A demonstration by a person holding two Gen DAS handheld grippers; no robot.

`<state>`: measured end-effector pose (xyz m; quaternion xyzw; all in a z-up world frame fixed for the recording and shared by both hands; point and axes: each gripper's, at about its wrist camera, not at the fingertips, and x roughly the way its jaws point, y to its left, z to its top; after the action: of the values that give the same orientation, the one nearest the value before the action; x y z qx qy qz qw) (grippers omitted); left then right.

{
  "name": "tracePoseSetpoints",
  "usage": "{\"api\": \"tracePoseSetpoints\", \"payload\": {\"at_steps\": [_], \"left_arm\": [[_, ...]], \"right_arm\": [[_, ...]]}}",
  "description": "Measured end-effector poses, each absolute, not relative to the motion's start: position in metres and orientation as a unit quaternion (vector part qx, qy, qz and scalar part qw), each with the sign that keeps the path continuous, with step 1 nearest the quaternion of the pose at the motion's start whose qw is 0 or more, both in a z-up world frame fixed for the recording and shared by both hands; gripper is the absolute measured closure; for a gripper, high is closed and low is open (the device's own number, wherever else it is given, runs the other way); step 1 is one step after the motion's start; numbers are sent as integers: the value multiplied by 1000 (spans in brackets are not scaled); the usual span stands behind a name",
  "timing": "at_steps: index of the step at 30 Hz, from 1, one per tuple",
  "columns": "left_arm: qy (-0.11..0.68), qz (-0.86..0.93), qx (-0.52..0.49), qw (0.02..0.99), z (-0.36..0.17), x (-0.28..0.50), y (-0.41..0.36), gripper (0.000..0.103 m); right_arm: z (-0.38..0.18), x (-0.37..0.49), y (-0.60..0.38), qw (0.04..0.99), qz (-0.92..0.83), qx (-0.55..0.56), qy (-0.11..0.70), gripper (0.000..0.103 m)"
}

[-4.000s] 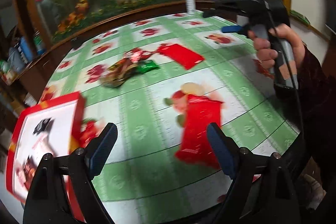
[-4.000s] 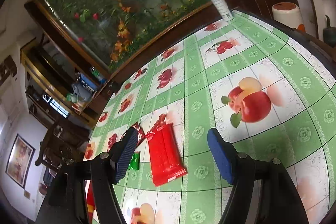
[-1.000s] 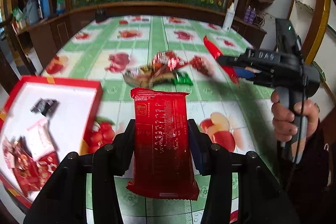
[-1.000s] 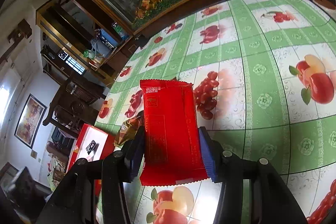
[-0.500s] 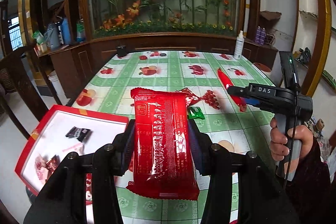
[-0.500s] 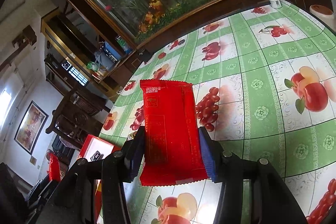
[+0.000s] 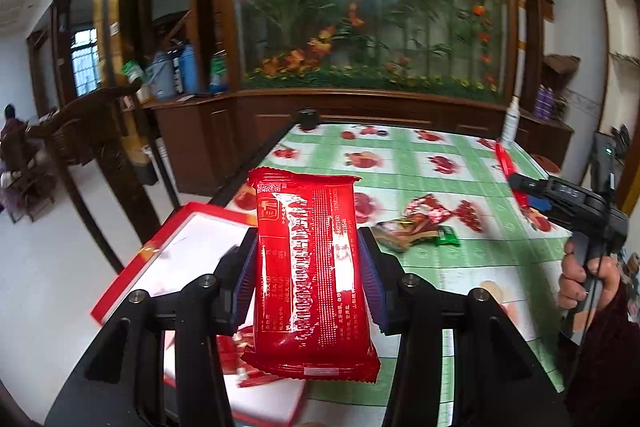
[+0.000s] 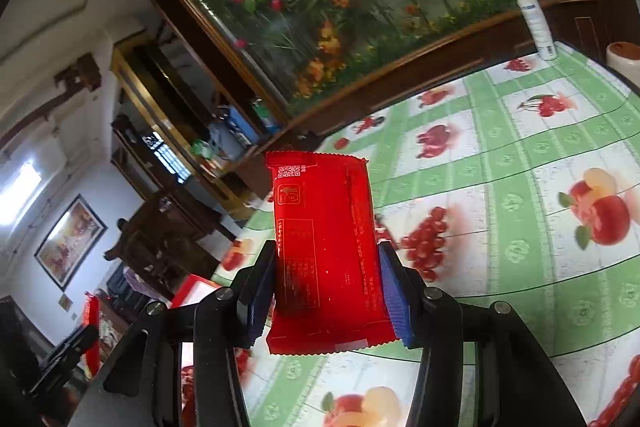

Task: Organize snacks
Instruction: 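Lift both red packets and carry them over the white box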

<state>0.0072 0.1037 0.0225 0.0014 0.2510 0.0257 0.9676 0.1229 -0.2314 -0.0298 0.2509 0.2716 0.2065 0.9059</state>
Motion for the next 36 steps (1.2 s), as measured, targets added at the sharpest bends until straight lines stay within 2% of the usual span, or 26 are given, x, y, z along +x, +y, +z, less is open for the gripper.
{"api": "tracePoseSetpoints", "payload": {"at_steps": [11, 36], "left_arm": [[243, 76, -23, 967, 10, 7, 156, 58], [263, 156, -18, 952, -27, 36, 198, 57]], "right_arm": [[-36, 128, -148, 882, 270, 276, 270, 53], [-56, 136, 9, 845, 369, 203, 330, 53]]}}
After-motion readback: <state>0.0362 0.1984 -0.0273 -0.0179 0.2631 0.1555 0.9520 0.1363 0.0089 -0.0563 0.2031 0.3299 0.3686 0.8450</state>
